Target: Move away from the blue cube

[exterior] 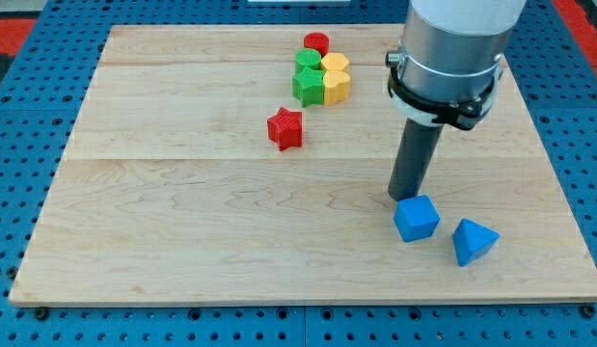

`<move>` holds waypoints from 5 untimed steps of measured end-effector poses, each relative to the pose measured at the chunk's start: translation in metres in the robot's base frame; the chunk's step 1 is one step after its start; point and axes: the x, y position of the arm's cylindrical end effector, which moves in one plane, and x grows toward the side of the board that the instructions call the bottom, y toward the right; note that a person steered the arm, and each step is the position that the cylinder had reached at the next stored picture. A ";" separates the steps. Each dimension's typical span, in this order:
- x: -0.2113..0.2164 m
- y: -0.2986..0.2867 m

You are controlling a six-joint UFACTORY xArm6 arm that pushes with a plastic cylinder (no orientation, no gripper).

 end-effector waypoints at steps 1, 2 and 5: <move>-0.048 -0.002; -0.087 0.005; -0.173 0.014</move>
